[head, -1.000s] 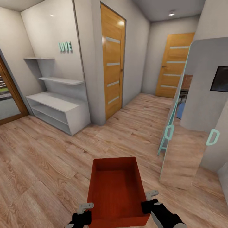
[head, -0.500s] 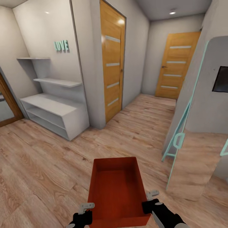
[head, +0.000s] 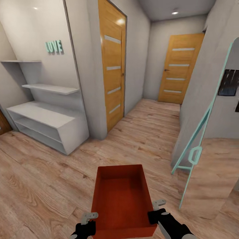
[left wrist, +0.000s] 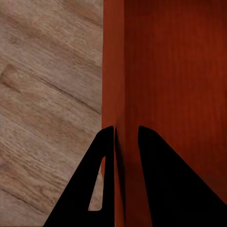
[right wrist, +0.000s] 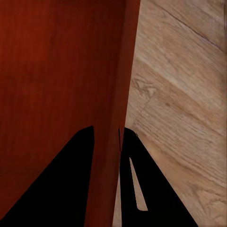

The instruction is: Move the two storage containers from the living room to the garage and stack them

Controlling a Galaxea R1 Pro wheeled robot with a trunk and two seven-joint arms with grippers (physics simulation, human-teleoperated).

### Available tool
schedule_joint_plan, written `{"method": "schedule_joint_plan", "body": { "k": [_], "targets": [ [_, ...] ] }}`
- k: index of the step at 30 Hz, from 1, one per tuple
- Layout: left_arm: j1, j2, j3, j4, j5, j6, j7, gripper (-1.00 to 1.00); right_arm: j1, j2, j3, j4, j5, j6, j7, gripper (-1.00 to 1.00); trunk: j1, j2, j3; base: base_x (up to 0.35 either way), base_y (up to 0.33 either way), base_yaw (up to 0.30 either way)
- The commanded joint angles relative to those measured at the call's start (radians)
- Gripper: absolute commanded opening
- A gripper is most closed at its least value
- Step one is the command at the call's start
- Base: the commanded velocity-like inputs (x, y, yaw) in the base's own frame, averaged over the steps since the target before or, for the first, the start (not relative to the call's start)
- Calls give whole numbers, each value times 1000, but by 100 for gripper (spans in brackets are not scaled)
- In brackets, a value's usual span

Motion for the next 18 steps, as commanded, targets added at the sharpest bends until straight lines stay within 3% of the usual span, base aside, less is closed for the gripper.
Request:
{"method": "schedule_joint_plan", "body": {
  "k": [1,8,18],
  "targets": [
    [-1,16,-7,4,-13,-4,3,-100,-1,-15,42,-3,-5,-71,45,-100,1,0,-1,326,173,-238],
    [-1,16,-8,4,-13,-4,3,-100,-1,-15,43,-3,-5,-71,45,-100,1,0,-1,323,175,-191],
    [-1,16,-8,4,-13,-3,2,-100,-1,-15,43,-3,-5,-71,45,-100,1,0,-1,322,175,-25]
  ]
}}
